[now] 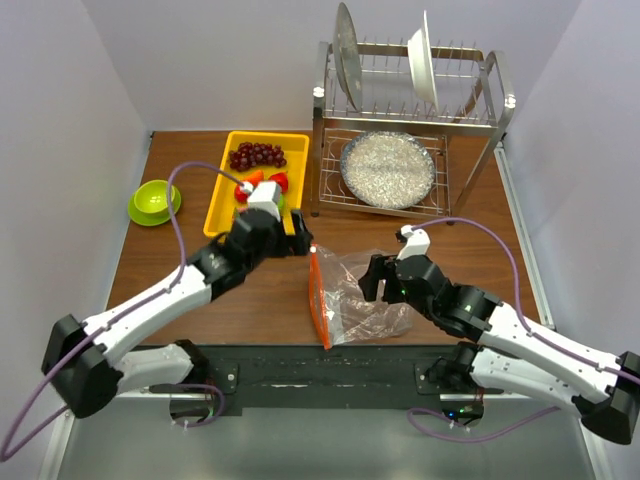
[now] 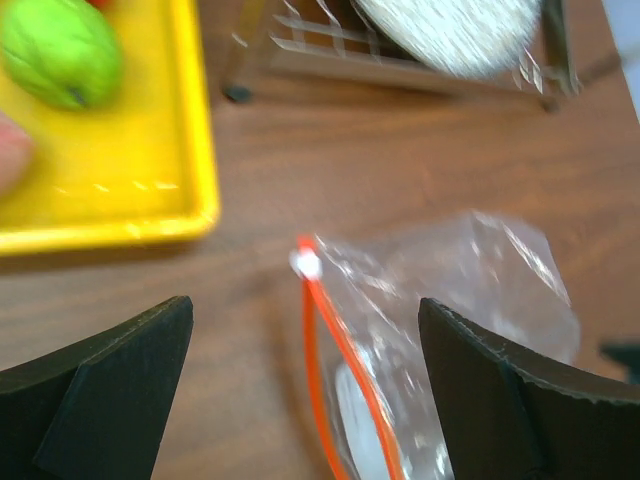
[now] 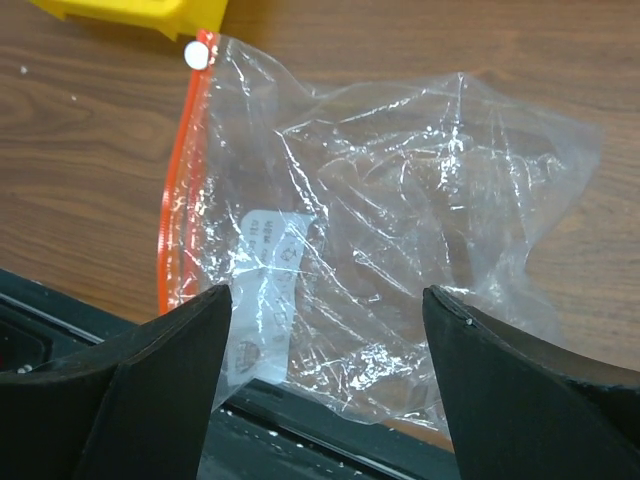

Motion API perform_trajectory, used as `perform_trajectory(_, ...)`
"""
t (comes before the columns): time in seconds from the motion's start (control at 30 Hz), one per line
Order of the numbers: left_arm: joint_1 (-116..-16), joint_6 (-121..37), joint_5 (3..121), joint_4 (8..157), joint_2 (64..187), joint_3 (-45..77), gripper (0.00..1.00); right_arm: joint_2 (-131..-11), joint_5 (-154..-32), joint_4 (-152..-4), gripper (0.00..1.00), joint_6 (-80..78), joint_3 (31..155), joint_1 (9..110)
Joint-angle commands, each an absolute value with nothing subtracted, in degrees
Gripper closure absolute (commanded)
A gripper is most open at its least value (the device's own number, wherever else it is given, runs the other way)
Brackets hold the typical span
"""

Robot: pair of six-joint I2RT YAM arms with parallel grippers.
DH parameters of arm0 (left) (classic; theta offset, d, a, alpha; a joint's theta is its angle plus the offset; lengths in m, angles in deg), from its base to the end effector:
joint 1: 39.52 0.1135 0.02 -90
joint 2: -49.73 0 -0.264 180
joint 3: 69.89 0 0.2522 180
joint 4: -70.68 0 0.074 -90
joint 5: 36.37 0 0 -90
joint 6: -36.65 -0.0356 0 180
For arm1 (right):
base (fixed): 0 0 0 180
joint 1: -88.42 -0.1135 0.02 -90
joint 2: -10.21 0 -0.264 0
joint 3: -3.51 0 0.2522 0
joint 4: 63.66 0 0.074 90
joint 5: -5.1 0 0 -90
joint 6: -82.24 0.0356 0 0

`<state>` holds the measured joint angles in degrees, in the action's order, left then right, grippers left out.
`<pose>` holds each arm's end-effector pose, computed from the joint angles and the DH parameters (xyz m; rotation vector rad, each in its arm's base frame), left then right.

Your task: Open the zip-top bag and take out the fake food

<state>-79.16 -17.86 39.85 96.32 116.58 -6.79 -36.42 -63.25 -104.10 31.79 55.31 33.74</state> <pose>0.2075 -0.1609 0.2865 -0.0725 2.1136 -0.5496 0.1132 0.1371 0.2663 -0.0730 2.1864 0.5423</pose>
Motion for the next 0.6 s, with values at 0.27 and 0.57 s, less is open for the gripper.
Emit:
perform_trajectory(0.27,-95.8,-11.0,30.2,94.7,109.2,-14.4,0.00,-27.6,-57.4,-105.6,0.18,32.7,52.7,33.9)
perform_trajectory(0.57,-95.7,-15.4,28.2,90.2,103.9,-18.8,0.00,-27.4,-54.1,-106.2,0.16,33.6,51.5,33.8)
